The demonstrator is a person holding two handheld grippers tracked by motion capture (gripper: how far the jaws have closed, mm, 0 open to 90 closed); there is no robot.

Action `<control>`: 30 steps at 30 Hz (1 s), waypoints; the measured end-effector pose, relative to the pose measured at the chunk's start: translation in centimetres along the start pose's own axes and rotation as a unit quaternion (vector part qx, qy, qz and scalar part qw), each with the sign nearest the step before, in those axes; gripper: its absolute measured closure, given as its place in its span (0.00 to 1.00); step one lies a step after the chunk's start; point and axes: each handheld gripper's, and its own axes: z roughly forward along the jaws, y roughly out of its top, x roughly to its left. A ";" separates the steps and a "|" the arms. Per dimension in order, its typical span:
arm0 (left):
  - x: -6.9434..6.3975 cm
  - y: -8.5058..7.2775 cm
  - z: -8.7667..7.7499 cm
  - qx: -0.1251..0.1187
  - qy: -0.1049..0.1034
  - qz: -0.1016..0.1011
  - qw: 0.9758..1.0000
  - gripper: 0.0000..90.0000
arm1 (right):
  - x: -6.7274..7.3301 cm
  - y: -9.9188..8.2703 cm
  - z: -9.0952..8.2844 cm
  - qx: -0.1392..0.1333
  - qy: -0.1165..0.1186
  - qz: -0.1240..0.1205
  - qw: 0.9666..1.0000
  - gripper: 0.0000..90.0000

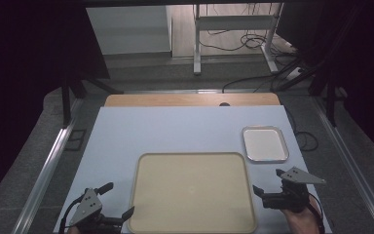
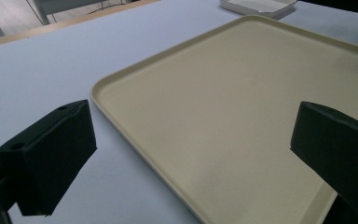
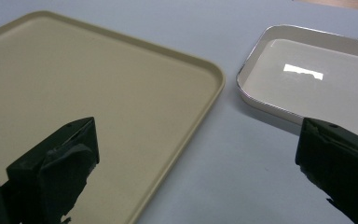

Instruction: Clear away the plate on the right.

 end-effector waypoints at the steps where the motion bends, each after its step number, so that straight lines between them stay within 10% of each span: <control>1: 0.0 0.0 0.0 0.000 0.000 0.000 1.000 0.00 | -0.1 0.1 0.2 0.000 -0.001 0.000 1.000 0.00; 30: -0.5 0.1 0.3 0.011 0.001 0.024 1.000 0.00 | -3.2 1.5 2.3 -0.021 -0.033 0.003 0.999 0.00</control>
